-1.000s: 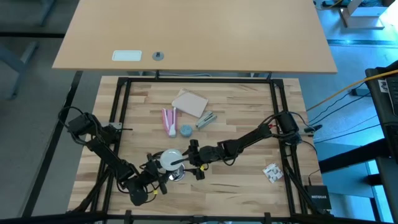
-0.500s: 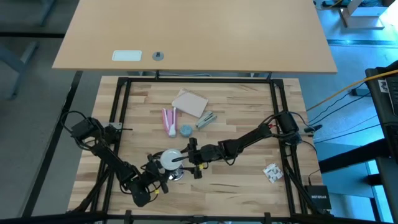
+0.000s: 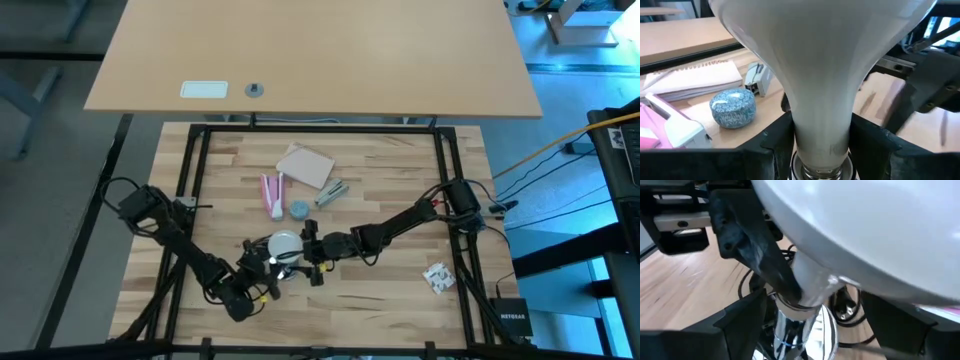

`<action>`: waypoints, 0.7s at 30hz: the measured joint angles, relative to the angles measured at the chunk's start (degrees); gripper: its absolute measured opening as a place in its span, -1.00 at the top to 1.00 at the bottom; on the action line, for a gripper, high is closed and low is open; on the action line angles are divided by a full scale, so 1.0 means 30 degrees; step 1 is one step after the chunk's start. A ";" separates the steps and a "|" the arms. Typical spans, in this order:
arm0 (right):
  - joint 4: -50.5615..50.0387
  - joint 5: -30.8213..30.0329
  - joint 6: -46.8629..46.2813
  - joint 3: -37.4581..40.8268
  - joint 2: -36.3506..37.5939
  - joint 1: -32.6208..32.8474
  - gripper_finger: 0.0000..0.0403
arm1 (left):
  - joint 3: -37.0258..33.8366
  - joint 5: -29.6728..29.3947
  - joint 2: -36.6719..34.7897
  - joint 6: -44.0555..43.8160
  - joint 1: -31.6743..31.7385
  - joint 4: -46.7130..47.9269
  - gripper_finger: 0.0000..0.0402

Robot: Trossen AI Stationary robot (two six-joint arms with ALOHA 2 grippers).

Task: Screw lightbulb
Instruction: Insert the lightbulb into the lamp

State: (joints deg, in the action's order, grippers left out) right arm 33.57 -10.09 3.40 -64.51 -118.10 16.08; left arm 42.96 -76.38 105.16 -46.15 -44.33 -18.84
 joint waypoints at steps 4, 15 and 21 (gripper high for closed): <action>-0.0004 0.0000 0.0030 -0.0007 0.0000 0.0007 -0.63 | 0.0000 0.0222 0.0000 0.0045 0.0189 0.0025 0.22; -0.0023 -0.0011 0.0030 -0.0007 0.0007 0.0007 -0.63 | 0.0007 0.0951 -0.0025 0.0059 0.0145 0.0018 0.22; -0.0270 0.0035 0.0117 -0.0007 0.0170 0.0007 -0.63 | 0.0007 0.1005 -0.0029 -0.0227 0.0097 0.0040 0.22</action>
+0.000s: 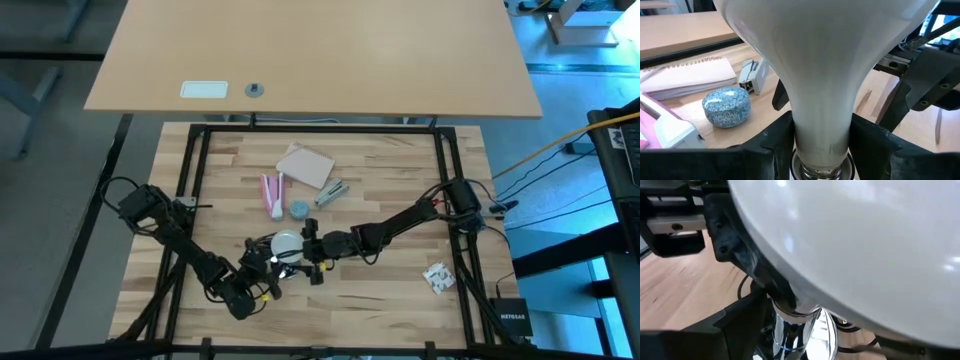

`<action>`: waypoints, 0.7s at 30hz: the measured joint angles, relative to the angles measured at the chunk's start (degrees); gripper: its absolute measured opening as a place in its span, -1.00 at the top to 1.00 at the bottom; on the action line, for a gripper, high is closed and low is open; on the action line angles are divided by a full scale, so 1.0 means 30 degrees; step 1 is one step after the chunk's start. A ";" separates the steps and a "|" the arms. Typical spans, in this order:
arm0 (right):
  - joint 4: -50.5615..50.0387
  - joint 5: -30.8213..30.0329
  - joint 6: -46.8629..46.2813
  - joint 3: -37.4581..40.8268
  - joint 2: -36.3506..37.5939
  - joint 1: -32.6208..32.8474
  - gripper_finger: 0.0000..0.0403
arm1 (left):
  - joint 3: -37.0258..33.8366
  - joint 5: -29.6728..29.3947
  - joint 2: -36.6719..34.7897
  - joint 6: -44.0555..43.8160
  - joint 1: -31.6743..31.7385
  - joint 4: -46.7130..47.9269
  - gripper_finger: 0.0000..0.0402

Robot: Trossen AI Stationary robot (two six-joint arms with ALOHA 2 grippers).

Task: Screw lightbulb
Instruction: Insert the lightbulb into the lamp

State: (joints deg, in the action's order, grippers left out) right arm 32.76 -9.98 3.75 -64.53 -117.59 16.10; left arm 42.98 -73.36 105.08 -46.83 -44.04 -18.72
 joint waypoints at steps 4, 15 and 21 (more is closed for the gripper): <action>-0.0901 -0.0403 0.0353 -0.0029 0.0096 -0.0036 -0.63 | 0.0000 -0.0175 0.0015 -0.0544 -0.0231 0.0024 0.22; -0.4678 -0.1821 0.0436 -0.0022 0.1727 -0.0272 -0.63 | -0.0029 -0.0488 0.0015 -0.2411 -0.0600 0.1312 0.22; -0.4613 -0.1510 0.0562 -0.0022 0.1914 -0.0226 -0.63 | -0.0044 -0.0495 0.0015 -0.2671 -0.0601 0.1515 0.22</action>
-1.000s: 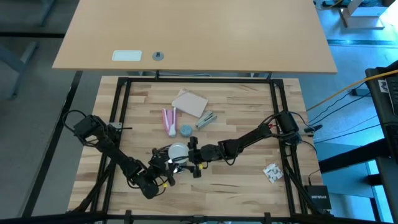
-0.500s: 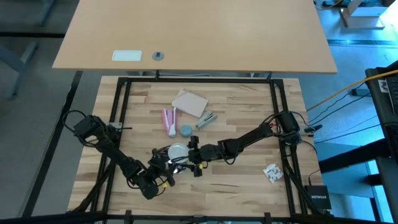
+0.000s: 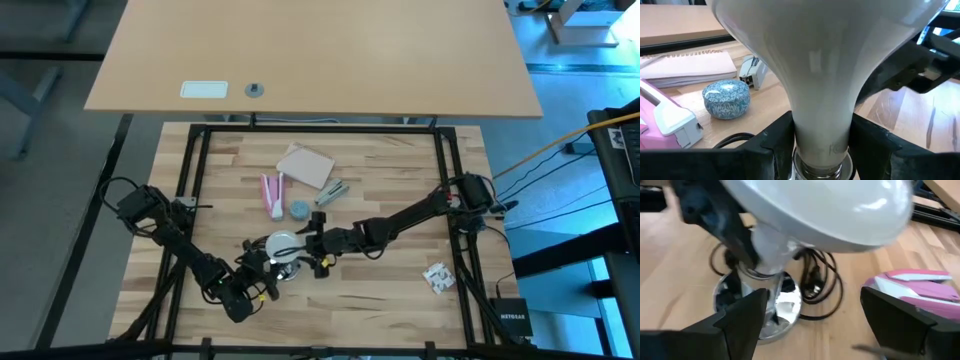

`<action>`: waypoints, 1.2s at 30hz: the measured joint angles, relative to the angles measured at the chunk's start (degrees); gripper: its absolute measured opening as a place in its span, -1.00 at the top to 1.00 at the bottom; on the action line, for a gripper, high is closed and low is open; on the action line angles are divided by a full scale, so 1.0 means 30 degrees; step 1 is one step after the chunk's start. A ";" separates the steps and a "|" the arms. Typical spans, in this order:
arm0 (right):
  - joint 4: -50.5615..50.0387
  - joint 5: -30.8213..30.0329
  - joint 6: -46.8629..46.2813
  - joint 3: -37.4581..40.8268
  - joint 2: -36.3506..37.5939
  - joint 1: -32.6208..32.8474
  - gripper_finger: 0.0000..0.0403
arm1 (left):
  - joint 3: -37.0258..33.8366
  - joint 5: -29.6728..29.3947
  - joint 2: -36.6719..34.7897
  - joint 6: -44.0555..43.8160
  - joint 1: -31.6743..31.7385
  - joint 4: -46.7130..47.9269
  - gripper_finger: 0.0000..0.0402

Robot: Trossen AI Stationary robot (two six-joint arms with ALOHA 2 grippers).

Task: Screw lightbulb
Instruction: Insert the lightbulb into the lamp

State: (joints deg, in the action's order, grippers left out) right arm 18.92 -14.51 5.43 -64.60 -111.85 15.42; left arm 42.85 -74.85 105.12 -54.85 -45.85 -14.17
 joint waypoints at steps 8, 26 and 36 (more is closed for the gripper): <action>0.0738 0.1007 0.0000 0.0000 -0.0007 0.0007 -0.63 | -0.0015 0.0007 0.0000 0.0008 0.0001 0.0051 0.22; 0.2331 0.1416 0.0357 0.0015 -0.0036 0.0641 -0.63 | -0.0029 0.0255 0.0007 0.0801 -0.0002 0.0044 0.22; 0.2893 0.1537 0.0357 0.0022 -0.0051 0.0644 -0.63 | -0.0036 0.0321 0.0007 0.0582 -0.0006 0.0000 0.22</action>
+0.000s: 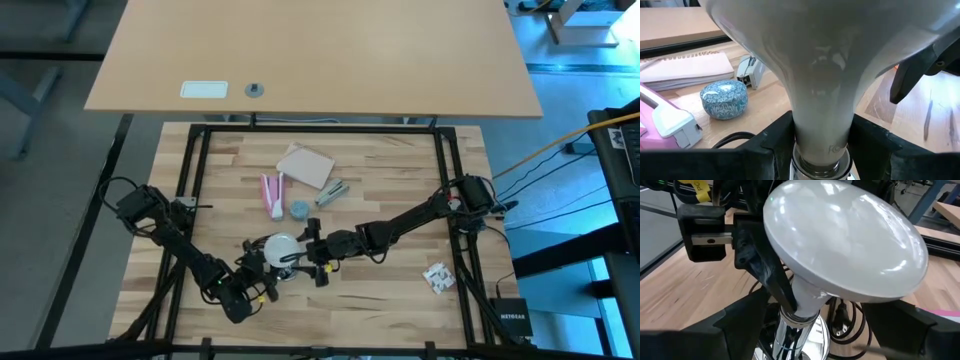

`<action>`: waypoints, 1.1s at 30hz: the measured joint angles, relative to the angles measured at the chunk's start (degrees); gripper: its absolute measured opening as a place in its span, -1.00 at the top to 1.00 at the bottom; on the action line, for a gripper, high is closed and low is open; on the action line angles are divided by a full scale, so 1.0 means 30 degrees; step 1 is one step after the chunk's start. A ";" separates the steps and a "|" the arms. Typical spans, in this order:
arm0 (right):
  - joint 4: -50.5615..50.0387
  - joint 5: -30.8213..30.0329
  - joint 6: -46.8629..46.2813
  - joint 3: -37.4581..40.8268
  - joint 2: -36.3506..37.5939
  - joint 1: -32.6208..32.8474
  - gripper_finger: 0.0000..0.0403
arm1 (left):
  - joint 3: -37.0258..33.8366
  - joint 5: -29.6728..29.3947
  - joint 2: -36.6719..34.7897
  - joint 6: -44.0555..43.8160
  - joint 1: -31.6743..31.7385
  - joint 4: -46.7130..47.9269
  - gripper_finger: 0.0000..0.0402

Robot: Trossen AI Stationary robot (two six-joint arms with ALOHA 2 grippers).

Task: Screw lightbulb
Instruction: Insert the lightbulb into the lamp

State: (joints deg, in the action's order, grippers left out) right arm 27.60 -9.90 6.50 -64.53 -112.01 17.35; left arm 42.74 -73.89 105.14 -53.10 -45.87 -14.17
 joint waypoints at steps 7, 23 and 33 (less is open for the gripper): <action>0.0142 -0.0010 0.0015 -0.0007 0.0000 0.0011 -0.63 | -0.0051 0.0530 0.0058 0.0633 0.0015 -0.0424 0.09; 0.0492 -0.0011 0.0015 -0.0007 0.0000 -0.0025 -0.63 | -0.0036 0.0296 0.0058 0.0845 0.0015 -0.0590 -0.10; 0.0354 -0.0529 0.0015 -0.0007 0.0000 -0.0040 -0.63 | 0.0432 0.0131 0.0058 0.1355 0.0015 -0.0583 -0.10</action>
State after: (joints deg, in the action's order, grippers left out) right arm 28.67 -11.49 6.55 -64.55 -112.01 17.23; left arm 44.04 -73.50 105.32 -49.04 -45.82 -15.92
